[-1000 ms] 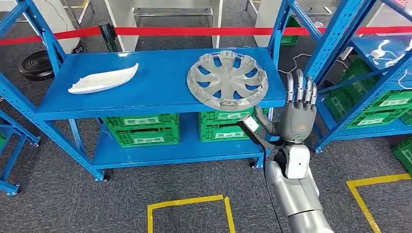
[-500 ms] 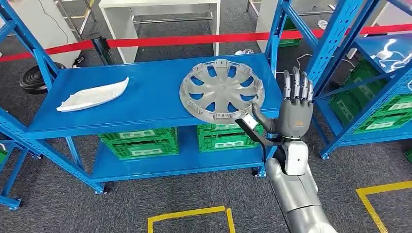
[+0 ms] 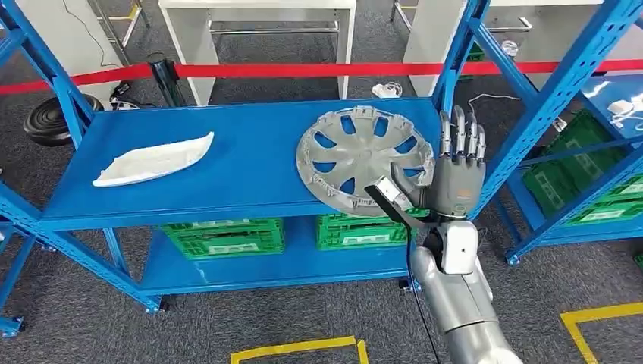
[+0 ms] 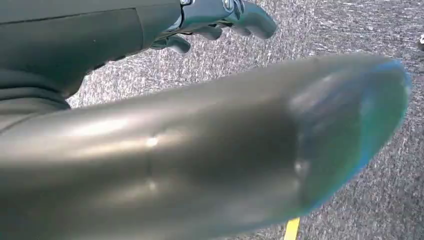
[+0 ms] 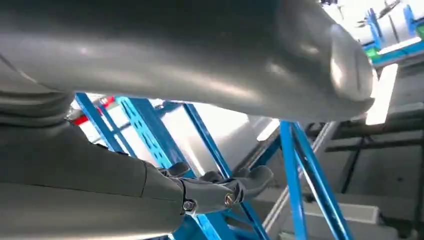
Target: Take the parts from the cabinet and place them on the table.
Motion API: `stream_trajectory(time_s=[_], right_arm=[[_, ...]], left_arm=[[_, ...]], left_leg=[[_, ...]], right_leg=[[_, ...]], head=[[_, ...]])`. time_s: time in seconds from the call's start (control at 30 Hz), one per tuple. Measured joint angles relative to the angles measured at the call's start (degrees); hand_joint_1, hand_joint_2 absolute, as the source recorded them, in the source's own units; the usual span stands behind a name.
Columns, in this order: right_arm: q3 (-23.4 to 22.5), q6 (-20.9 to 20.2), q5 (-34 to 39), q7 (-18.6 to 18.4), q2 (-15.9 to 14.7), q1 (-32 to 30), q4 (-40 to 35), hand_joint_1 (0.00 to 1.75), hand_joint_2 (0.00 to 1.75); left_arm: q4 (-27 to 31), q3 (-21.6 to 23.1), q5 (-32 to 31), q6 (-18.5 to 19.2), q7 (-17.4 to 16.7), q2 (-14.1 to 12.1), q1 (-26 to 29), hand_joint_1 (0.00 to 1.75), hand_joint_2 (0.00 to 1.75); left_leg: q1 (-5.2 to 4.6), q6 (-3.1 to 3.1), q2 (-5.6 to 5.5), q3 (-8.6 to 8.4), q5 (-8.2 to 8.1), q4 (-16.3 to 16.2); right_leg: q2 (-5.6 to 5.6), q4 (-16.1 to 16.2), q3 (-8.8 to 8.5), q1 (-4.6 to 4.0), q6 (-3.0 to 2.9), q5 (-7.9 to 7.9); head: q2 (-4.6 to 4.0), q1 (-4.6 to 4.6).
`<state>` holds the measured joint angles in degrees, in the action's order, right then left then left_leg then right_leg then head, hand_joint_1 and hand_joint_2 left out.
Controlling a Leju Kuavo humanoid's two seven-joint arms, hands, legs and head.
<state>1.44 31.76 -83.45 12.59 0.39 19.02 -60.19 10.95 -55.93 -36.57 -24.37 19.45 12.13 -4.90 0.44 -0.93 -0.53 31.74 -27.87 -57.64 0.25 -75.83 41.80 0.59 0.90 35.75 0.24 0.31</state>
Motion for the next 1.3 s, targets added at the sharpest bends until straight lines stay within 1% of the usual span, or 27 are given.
stream_trajectory(time_s=[0.03,0.1,0.13,0.17,0.2,0.23,0.27,0.3,0.33,0.37,0.4,0.47,0.5,0.53,0.57,0.6,0.63,0.67,0.7,0.73,0.77,0.8,0.83,0.97,1.03,1.1,1.3], right_arm=[[0.0,0.0,0.0,0.0,0.0,0.0,0.0,0.0,0.0],[0.0,0.0,0.1,0.1,0.0,0.0,0.0,0.0,0.0],[0.0,0.0,0.2,0.2,0.0,0.0,0.1,0.0,0.0],[0.0,-0.2,0.3,0.2,0.0,0.0,0.2,0.0,0.0],[0.0,-0.3,0.3,0.2,0.0,-0.1,0.2,0.0,0.0],[0.0,-0.3,0.6,0.2,0.0,-0.3,0.2,0.0,0.0],[0.0,-0.3,0.8,0.2,0.0,-0.3,0.2,0.0,0.0],[-0.2,-0.3,1.2,0.5,-0.1,-0.4,0.1,0.0,0.0],[-0.3,-0.4,1.8,0.9,-0.2,-0.6,-0.1,0.0,0.0],[-0.5,-0.5,2.1,1.3,-0.2,-0.6,-0.3,0.0,0.0],[-0.6,-0.9,2.6,1.8,-0.2,-0.7,-0.4,0.0,0.0],[-0.9,-1.4,3.9,2.6,-0.3,-1.4,-0.5,0.0,0.0],[-1.0,-2.0,5.9,4.2,-0.3,-1.8,-0.5,0.0,0.0],[-1.1,-3.6,9.5,7.0,-0.3,-1.9,-0.5,0.0,0.0],[-1.1,-5.0,13.2,9.9,-0.2,-1.8,-0.5,0.0,0.0],[-1.1,-5.8,15.9,12.1,0.1,-1.6,-0.5,0.0,0.0],[-1.0,-6.3,16.7,12.7,0.5,-1.2,-0.4,0.0,0.0],[-0.7,-6.7,17.2,12.9,0.9,-0.7,-0.2,0.0,0.0],[-0.5,-7.0,17.6,13.0,1.1,-0.1,0.1,0.0,0.0],[-0.4,-7.5,18.4,13.4,1.3,0.2,0.3,0.0,0.0],[-0.2,-7.7,19.4,13.9,1.7,0.9,0.9,0.0,0.0],[0.4,-7.8,20.4,14.3,2.1,1.8,2.1,0.0,0.0],[0.8,-7.9,20.9,14.5,2.5,2.7,3.2,0.0,0.0],[2.6,-8.0,21.6,14.6,4.4,4.6,6.4,0.0,0.0],[3.4,-8.0,21.6,14.3,5.4,5.0,7.2,0.0,0.0],[4.1,-8.1,21.4,14.3,6.0,5.3,8.1,0.0,0.0],[4.9,-8.1,21.3,14.3,6.8,5.8,9.5,0.0,0.0]], left_arm=[[0.0,0.0,0.0,0.0,0.0,0.0,0.0,0.0,0.0],[0.0,0.0,0.0,0.0,0.0,0.0,0.0,0.0,0.0],[0.0,0.0,0.0,0.0,-0.2,0.1,0.0,0.0,0.0],[0.0,0.0,0.0,0.0,-0.4,0.1,-0.1,0.0,0.0],[0.0,0.0,0.0,0.0,-0.6,0.1,-0.2,0.0,0.0],[0.0,0.0,0.0,-0.1,-0.7,0.1,-0.1,0.0,0.0],[0.0,0.0,0.0,-0.2,-0.7,0.2,0.0,0.0,0.0],[0.0,0.0,0.0,-0.3,-0.7,0.2,0.0,0.0,0.0],[0.0,0.0,-0.1,-0.4,-0.7,0.2,0.0,0.0,0.0],[0.0,0.0,-0.2,-0.6,-0.7,0.2,-0.1,0.0,0.0],[0.0,0.0,-0.3,-0.6,-0.5,0.2,-0.2,0.0,0.0],[0.0,0.0,-0.7,-0.5,0.2,0.2,-0.1,0.0,0.0],[0.0,0.0,-1.2,-0.3,0.4,0.2,0.0,0.0,0.0],[0.0,0.1,-1.6,-0.2,0.4,0.2,0.0,0.0,0.0],[0.0,0.2,-2.1,0.0,0.3,0.2,0.0,0.0,0.0],[0.0,0.3,-2.6,0.0,0.1,0.2,-0.2,0.0,0.0],[0.0,0.5,-3.0,0.0,-0.2,0.2,-0.3,0.0,0.0],[0.0,0.7,-3.1,0.0,-0.4,0.2,-0.4,0.0,0.0],[0.0,0.9,-3.2,0.0,-0.7,0.2,-0.7,0.0,0.0],[0.0,1.0,-3.2,0.0,-0.9,0.2,-0.8,0.0,0.0],[0.0,1.1,-3.2,0.0,-0.9,0.3,-0.8,0.0,0.0],[-0.1,1.1,-3.3,0.0,-0.9,0.5,-0.8,0.0,0.0],[-0.1,1.2,-3.3,-0.1,-0.9,0.5,-0.9,0.0,0.0],[-0.1,1.5,-4.0,-0.5,-1.2,0.7,-1.2,0.0,0.0],[-0.1,1.6,-4.2,-0.5,-1.3,0.8,-1.2,0.0,0.0],[-0.1,1.7,-4.2,-0.5,-1.4,0.8,-1.2,0.0,0.0],[-0.1,2.0,-4.3,-0.5,-1.4,0.8,-1.2,0.0,0.0]], left_leg=[[0.0,0.13,-0.03,-0.75,-0.53,0.0],[0.04,0.44,-0.03,-2.53,-1.75,0.0],[0.03,0.68,-0.01,-2.78,-2.35,0.0],[-0.14,1.14,-0.05,-3.35,-2.79,-0.2],[-0.14,1.6,-0.06,-3.23,-3.15,0.0],[-0.12,1.97,0.07,-3.21,-3.54,0.3],[-0.18,2.41,0.03,-3.99,-3.11,-0.4],[-0.2,2.73,0.04,-4.58,-3.39,-0.4],[-0.01,2.91,0.17,-4.12,-3.79,-1.4],[-0.05,3.09,0.26,-2.69,-4.24,-4.5],[0.01,3.4,0.26,0.28,-5.61,-9.1],[0.07,3.82,0.25,5.75,-9.26,-16.5],[0.07,3.87,0.25,7.37,-9.58,-17.6],[0.07,3.76,0.25,7.71,-8.1,-16.5],[0.06,3.57,0.25,7.12,-5.08,-13.5],[0.06,3.23,0.25,5.74,-1.13,-8.7],[0.0,2.83,0.27,4.16,3.03,-3.3],[-0.2,2.59,0.28,4.01,2.56,-2.0],[-0.49,2.36,0.38,3.69,0.9,-0.9],[-0.49,2.03,0.33,3.55,2.35,-1.1],[-0.2,2.07,0.19,3.49,2.62,-0.9],[-0.23,2.49,0.14,3.51,2.85,-0.8],[-0.3,2.45,0.12,3.54,2.84,-0.8],[-0.33,1.92,0.01,3.53,2.52,-0.8],[-0.34,1.78,-0.01,3.53,2.46,-0.8],[-0.35,1.71,-0.01,3.54,2.43,-0.8],[-0.32,1.69,-0.02,3.49,2.45,-0.8]], right_leg=[[-0.01,2.1,-0.02,0.06,0.03,-1.91],[-0.06,11.6,-2.99,0.08,-0.27,-9.07],[-0.25,16.2,-4.36,0.08,-0.51,-12.6],[-0.33,16.7,-4.41,-0.47,-0.7,-10.16],[-0.27,16.7,-4.5,-0.56,-1.12,-9.4],[-0.16,16.9,-4.94,-0.67,-1.48,-10.49],[-0.02,17.1,-5.2,-0.44,-1.92,-10.31],[0.08,17.1,-6.03,-0.29,-2.4,-10.26],[0.01,17.4,-6.84,-0.17,-2.78,-10.01],[-0.02,17.4,-7.34,-0.11,-3.1,-9.83],[-0.02,17.4,-7.55,-0.12,-3.4,-9.58],[0.1,17.4,-7.93,-0.19,-3.53,-8.91],[0.16,17.4,-8.3,-0.21,-3.51,-8.56],[0.24,17.4,-8.79,-0.21,-3.49,-8.17],[0.32,17.4,-9.31,-0.21,-3.42,-7.77],[0.33,17.4,-9.95,-0.21,-3.35,-7.35],[0.34,17.4,-10.52,-0.21,-3.22,-6.91],[0.39,17.2,-10.74,-0.28,-2.98,-6.67],[0.56,17.1,-10.27,-0.35,-2.61,-6.52],[0.53,17.1,-10.22,-0.4,-2.22,-6.29],[0.49,17.1,-10.42,-0.55,-2.12,-6.05],[0.49,17.2,-10.34,-0.66,-3.14,-6.4],[0.47,17.3,-10.37,-0.66,-3.29,-6.32],[0.35,18.0,-10.75,-0.68,-3.18,-6.34],[0.3,18.2,-10.83,-0.68,-2.92,-6.35],[0.29,18.4,-10.94,-0.64,-1.95,-6.33],[0.26,18.4,-10.95,-0.66,-1.66,-6.36]], head=[[0.0,0.02],[0.0,0.02],[0.0,0.02],[0.0,-0.18],[0.0,-0.04],[0.0,0.02],[0.0,-0.04],[0.0,-0.02],[0.0,0.04],[0.0,-0.33],[0.0,-0.44],[0.0,-0.48],[0.0,-0.48],[0.0,-0.48],[0.0,-0.48],[0.0,-0.48],[0.0,-0.5],[0.0,-0.44],[0.0,-0.72],[0.0,-0.61],[0.0,-0.59],[0.0,-0.61],[0.0,-0.59],[0.0,-0.59],[0.0,-0.59],[0.0,-0.61],[0.0,-0.61]])
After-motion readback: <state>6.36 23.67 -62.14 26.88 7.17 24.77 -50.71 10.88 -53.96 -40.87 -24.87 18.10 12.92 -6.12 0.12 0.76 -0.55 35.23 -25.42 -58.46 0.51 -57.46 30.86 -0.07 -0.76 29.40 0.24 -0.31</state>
